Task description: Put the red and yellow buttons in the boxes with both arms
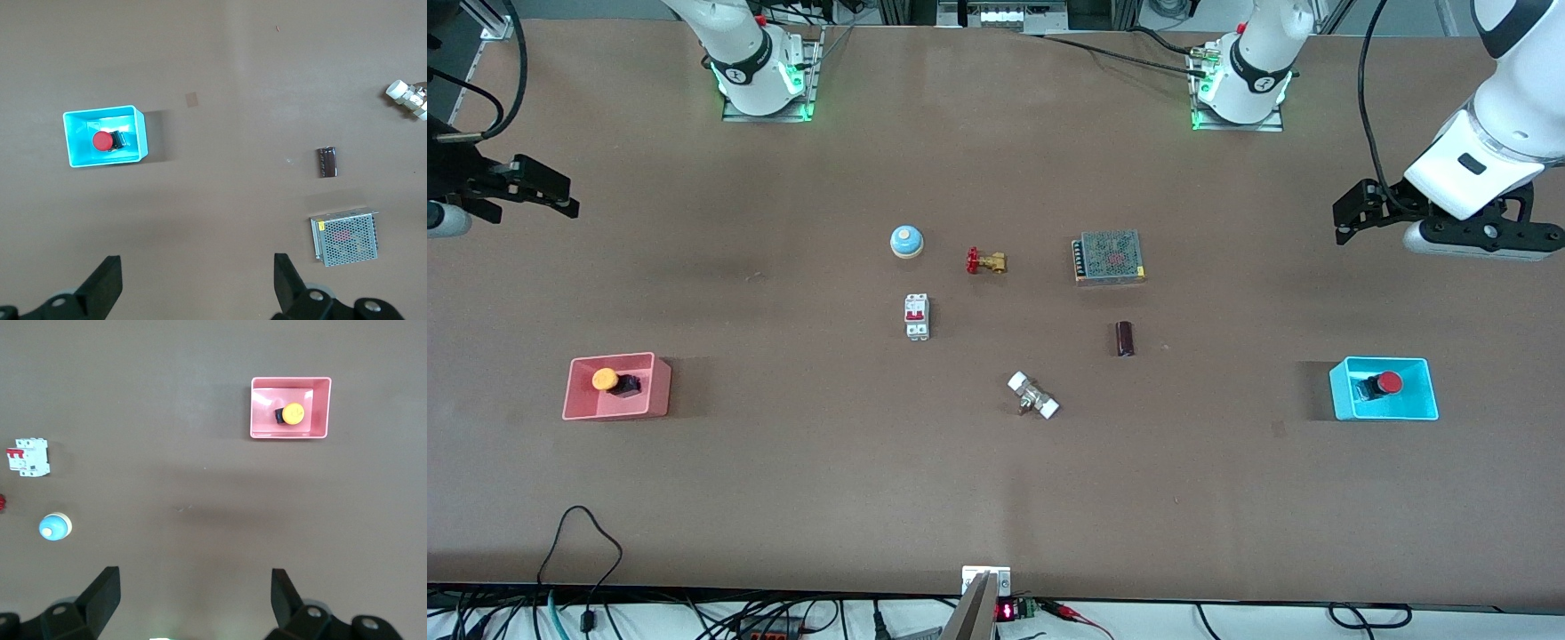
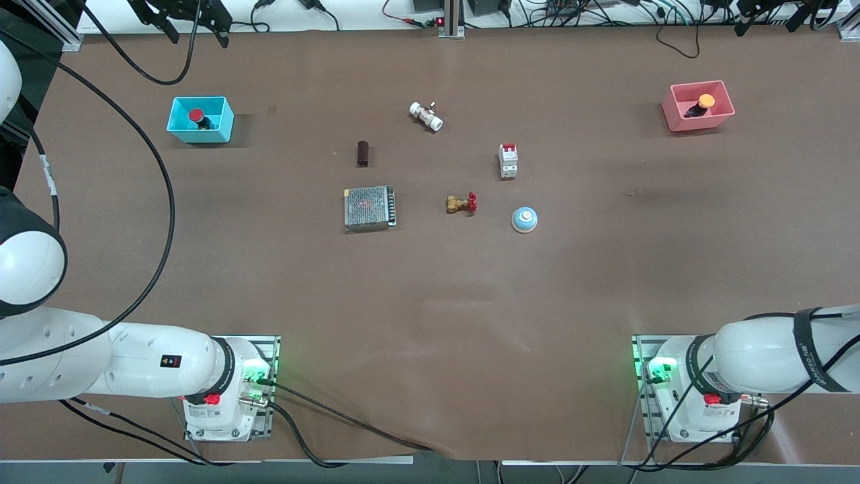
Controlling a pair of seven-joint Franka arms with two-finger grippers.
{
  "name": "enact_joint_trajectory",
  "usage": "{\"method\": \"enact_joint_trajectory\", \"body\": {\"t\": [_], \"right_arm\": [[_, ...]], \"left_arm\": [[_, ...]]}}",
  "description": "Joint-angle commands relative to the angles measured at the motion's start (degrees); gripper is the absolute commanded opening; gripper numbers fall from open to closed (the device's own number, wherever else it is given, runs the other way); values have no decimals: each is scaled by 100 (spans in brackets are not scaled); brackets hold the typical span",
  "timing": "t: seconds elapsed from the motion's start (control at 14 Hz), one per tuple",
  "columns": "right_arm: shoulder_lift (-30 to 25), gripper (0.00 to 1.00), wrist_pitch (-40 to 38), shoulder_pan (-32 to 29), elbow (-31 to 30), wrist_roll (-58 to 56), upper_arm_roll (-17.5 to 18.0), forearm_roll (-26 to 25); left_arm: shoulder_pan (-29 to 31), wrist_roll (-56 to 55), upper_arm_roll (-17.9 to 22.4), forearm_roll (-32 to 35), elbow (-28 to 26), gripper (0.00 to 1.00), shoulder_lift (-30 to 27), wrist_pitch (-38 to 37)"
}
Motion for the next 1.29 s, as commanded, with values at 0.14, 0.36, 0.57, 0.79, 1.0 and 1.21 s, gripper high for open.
{"method": "enact_joint_trajectory", "body": {"t": [0.14, 0.36, 0.57, 0.79, 1.0, 1.21], "right_arm": [[137, 100, 2, 177, 118, 185, -7, -139], [146, 100, -7, 186, 118, 194, 2, -113], [155, 100, -33, 203, 118, 185, 2, -122], [146, 100, -51, 203, 118, 247, 11, -183], [155, 100, -77, 186, 118, 247, 2, -174], [155, 100, -77, 177, 118, 238, 2, -183]], "left_arm": [[-52, 1, 21, 92, 33, 100, 2, -60], [-61, -8, 21, 92, 33, 100, 2, -60], [-61, -17, 21, 92, 33, 100, 2, -69], [-61, -17, 21, 92, 33, 100, 2, -69], [-70, -17, 21, 92, 33, 100, 2, -60], [-79, -17, 12, 92, 33, 100, 2, -60]]}}
